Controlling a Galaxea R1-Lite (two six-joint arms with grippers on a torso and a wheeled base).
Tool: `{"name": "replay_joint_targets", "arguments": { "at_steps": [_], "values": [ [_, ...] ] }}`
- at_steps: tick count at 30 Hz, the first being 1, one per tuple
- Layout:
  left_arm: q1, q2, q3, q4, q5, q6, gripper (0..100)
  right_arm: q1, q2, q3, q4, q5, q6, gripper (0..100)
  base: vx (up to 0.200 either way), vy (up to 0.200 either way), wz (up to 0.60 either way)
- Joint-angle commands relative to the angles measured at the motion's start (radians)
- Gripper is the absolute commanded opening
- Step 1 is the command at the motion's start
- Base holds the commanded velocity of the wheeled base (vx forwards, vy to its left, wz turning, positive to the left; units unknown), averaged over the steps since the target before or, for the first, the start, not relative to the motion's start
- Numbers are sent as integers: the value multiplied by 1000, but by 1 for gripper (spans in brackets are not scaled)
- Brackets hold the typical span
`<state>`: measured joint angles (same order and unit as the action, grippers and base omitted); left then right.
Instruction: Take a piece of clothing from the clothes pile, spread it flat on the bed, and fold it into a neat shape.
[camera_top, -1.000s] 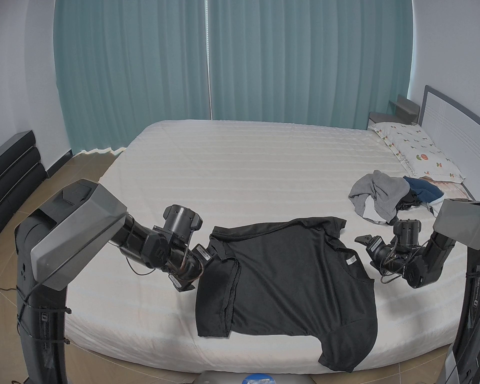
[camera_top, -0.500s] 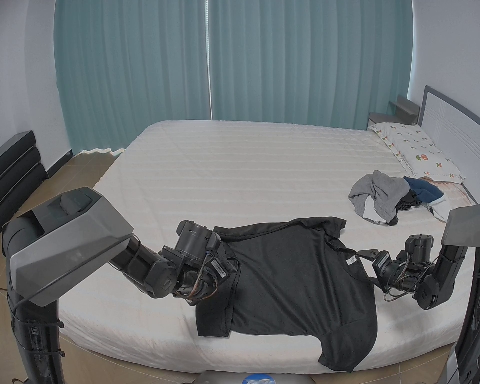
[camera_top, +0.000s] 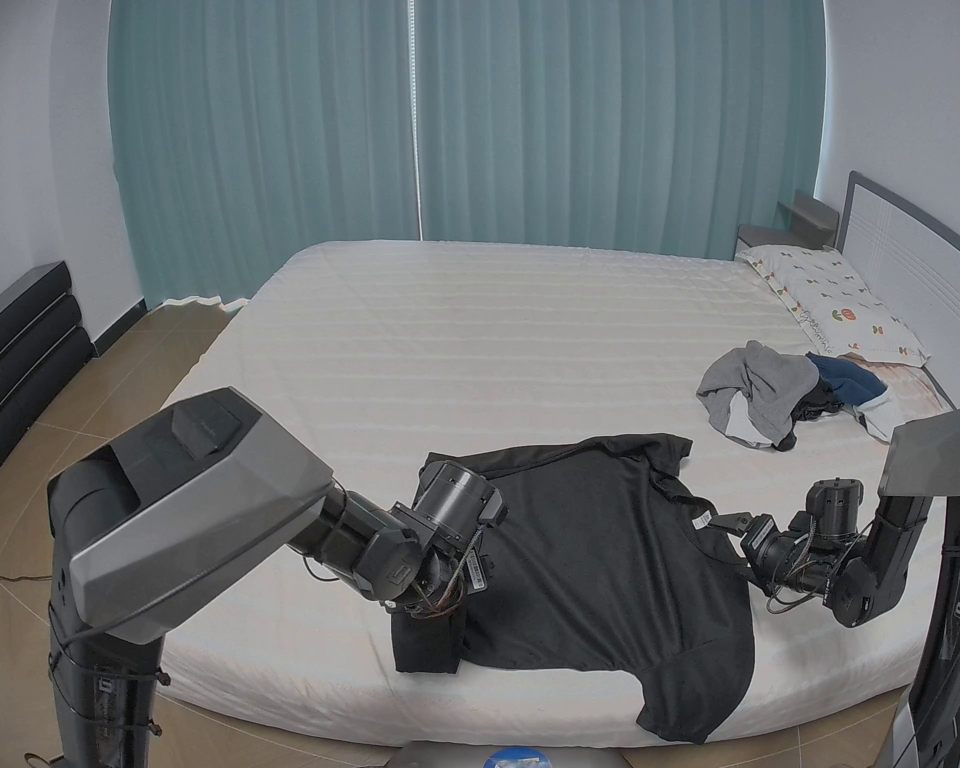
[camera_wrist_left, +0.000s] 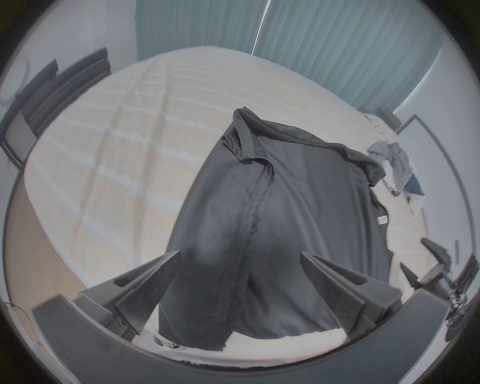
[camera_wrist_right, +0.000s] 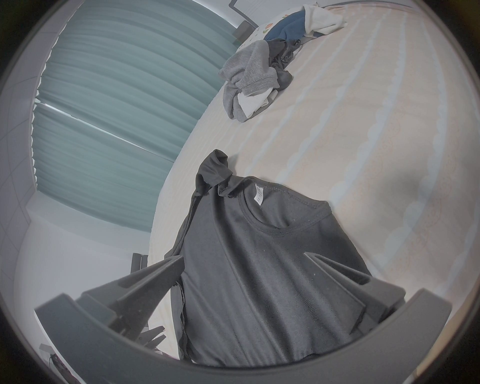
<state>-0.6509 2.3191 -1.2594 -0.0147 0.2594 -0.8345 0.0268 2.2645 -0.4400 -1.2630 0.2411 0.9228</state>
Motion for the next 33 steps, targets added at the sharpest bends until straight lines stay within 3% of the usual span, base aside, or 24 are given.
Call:
{"name": "replay_joint_targets", "arguments": {
  "at_steps": [1, 11, 24, 33],
  "values": [
    [-12, 78, -48, 19, 38, 41, 100, 2, 13, 12, -19, 1, -12, 100, 0, 0, 0],
    [-13, 109, -32, 21, 32, 179, 100, 2, 26, 24, -61, 1, -15, 100, 0, 0, 0],
    [-16, 124, -37, 93, 52, 209, 100, 2, 38, 23, -62, 4, -16, 100, 0, 0, 0],
    [45, 101, -26, 162, 101, 195, 100, 2, 41, 23, -62, 4, -16, 100, 0, 0, 0]
  ]
}}
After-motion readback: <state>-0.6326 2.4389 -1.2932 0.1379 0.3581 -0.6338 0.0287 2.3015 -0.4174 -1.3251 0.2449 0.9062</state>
